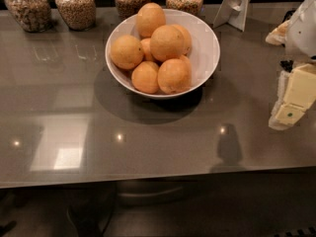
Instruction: Pick orange from white bowl
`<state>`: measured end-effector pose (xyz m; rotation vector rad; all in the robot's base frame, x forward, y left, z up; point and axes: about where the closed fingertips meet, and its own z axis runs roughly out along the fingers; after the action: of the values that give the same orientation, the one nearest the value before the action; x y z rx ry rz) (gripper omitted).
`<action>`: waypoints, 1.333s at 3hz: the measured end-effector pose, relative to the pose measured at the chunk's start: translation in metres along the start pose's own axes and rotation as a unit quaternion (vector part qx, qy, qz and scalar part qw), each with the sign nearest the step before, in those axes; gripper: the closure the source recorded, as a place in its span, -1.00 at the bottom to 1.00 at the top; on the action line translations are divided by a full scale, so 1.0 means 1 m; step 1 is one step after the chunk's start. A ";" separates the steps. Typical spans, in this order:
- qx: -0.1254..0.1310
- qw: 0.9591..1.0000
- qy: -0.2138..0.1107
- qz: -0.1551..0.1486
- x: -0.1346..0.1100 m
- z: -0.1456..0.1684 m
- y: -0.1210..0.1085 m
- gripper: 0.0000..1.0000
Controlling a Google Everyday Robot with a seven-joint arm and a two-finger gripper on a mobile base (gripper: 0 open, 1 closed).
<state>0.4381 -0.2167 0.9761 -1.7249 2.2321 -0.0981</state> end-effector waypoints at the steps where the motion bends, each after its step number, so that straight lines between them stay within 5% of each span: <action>1: 0.000 1.000 0.000 0.000 0.000 0.000 0.000 -1.00; 2: 0.007 1.000 -0.013 0.002 -0.005 -0.002 -0.004 -1.00; 4: 0.026 0.994 -0.100 0.043 -0.046 0.001 -0.038 -1.00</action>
Offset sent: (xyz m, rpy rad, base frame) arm 0.0078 0.0065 0.0033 0.0476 -0.0181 0.0011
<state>0.4837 -0.1833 0.9941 -1.5379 2.1343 0.0348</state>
